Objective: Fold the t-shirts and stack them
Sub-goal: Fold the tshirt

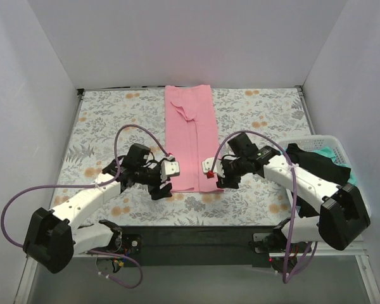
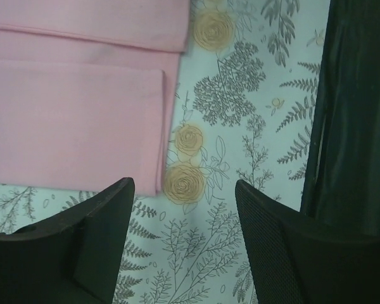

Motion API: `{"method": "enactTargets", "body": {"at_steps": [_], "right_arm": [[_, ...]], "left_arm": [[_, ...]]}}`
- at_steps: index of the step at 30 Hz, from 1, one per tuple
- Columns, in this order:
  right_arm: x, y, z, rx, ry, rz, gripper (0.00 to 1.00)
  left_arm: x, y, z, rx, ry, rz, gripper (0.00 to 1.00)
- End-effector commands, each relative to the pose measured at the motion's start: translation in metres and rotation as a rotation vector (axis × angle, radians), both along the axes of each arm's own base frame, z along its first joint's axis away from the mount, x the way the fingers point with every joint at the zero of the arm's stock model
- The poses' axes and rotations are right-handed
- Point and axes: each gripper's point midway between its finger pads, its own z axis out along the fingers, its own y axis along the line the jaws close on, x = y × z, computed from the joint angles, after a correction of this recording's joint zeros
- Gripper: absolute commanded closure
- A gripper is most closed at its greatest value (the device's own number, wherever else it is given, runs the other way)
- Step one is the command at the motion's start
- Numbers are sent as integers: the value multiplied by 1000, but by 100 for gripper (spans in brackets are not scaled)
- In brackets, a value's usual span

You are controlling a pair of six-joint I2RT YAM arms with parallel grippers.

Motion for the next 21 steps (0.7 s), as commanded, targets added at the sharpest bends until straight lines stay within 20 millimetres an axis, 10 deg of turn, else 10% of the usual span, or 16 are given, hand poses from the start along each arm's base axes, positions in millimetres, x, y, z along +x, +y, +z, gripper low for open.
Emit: {"method": "enactTargets", "body": {"at_steps": [1,7,21], "right_arm": [[-6,11,-5,0,-99,99,38],[-8,8,-54,-71,-132,123,48],[-3,3,-95,-159,-104,152,63]], "left_arm": [[11,1,-8,57,-177,-28,37],[12,0,-40,120,-218,-76,47],[19,3,-87,194,-225,-124,63]]}}
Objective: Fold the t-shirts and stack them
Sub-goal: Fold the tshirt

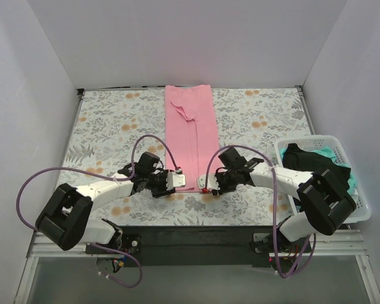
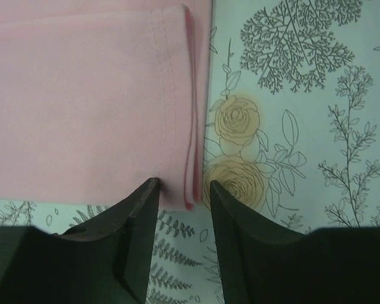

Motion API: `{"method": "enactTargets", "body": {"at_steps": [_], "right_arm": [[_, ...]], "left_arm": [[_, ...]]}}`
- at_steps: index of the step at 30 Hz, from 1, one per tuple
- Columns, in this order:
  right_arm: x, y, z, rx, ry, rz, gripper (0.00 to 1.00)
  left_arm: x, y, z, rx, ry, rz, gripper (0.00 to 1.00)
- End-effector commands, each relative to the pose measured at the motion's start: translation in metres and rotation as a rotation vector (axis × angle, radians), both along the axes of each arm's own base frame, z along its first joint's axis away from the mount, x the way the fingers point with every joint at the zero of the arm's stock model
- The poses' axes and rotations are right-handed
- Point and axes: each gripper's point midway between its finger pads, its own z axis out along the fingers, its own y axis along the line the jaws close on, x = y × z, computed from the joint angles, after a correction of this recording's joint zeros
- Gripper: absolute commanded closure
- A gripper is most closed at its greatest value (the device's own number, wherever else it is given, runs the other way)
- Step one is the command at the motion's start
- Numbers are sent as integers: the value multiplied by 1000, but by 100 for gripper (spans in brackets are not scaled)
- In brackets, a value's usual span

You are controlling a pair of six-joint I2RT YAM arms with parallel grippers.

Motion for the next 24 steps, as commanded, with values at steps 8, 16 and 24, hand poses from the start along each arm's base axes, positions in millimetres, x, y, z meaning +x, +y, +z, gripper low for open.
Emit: {"method": "enactTargets", "body": {"at_steps": [8,16,24], "right_arm": [[4,2,-18,-48,-4,17,87],[-23,16,13,14,39,1,99],[-35,34,76,100,28,-18,99]], "left_arm": [[5,-4,-16,26,-37,-80,89],[-26,-7,19,-57,-5,-163,100],[-48,-9,57,-126,72,-134,100]]}}
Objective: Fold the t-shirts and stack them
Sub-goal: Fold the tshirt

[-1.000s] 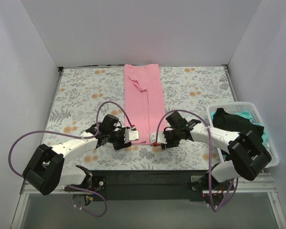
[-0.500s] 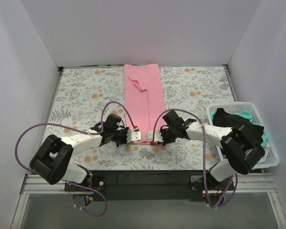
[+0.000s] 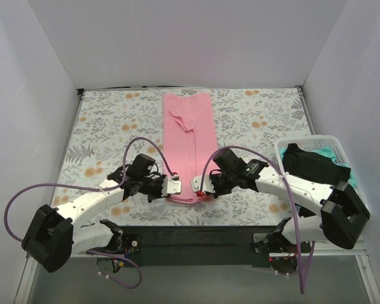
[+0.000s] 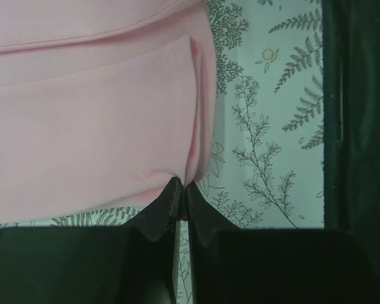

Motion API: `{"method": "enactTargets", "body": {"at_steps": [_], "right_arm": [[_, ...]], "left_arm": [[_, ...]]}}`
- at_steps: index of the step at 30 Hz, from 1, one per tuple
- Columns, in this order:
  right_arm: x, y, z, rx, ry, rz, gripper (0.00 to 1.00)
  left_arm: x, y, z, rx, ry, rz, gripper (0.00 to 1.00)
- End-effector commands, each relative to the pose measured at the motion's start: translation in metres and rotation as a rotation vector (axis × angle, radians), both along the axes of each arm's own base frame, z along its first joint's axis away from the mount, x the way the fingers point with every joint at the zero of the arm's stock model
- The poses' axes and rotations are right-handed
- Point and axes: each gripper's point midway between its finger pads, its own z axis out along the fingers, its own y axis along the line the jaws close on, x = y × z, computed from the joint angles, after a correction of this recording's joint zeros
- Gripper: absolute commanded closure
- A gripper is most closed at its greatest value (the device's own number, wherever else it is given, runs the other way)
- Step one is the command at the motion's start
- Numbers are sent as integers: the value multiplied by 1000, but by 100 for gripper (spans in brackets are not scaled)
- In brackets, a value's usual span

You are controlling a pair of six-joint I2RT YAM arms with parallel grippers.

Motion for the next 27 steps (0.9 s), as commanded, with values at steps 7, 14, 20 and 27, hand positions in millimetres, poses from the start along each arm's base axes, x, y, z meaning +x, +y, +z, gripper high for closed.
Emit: {"method": "enactTargets", "body": {"at_steps": [7,14,20,27], "right_arm": [[31,14,52,48,-46,-26,99],[99,17,67,67,-110,-61,99],[160,23,78,82,-153,-78,99],[218,30,66,74,-174,-72,99]], "left_arm": [[39,-7,59,-134,20,86,100],[112,4,75,-166,31,198,100],[174,17,75,-169,27,253,100],[240,19,73,-178,2,287,100]]}}
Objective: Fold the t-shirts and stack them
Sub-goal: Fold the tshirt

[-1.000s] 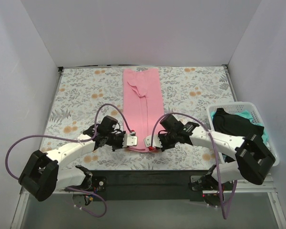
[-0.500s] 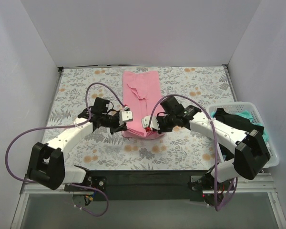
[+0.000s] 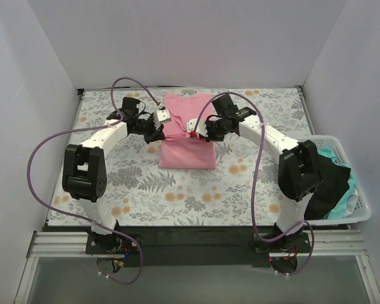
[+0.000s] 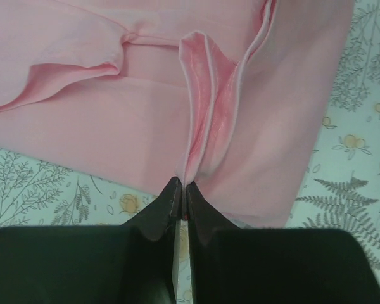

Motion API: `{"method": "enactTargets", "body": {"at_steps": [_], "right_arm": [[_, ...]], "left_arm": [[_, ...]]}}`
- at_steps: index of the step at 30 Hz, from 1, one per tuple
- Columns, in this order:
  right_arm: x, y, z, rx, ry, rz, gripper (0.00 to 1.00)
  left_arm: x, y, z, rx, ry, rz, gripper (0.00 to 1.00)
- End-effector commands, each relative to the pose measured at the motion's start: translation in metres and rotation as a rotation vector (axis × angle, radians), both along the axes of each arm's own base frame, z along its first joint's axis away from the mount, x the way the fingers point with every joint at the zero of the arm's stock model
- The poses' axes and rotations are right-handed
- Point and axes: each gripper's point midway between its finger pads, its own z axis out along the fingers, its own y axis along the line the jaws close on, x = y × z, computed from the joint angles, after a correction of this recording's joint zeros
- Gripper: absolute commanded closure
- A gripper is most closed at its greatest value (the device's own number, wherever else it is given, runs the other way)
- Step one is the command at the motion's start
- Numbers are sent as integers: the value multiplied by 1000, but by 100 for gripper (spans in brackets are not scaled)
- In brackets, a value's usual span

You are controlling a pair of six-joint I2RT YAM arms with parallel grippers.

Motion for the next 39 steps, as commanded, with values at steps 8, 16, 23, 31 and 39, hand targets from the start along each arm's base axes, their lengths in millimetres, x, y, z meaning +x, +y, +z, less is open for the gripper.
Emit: {"method": "enactTargets", "body": {"at_steps": [8,16,23,31,39], "right_arm": [[71,2,-29,-23,-47,53,99],[99,6,-47,-15,-38,36,99],[119,13,-53,-10,-62,26,99],[150,9,10,57,-158,-126,27],[74,-10,42,127,20,-220,54]], "left_arm": [[70,5,-10,4,-74,28,100],[101,4,-26,-7,-115,64,100],[112,4,-38,5,-106,76,100],[156,46,18,-119,-52,396,65],[60,37,34,-201,141,371,57]]}}
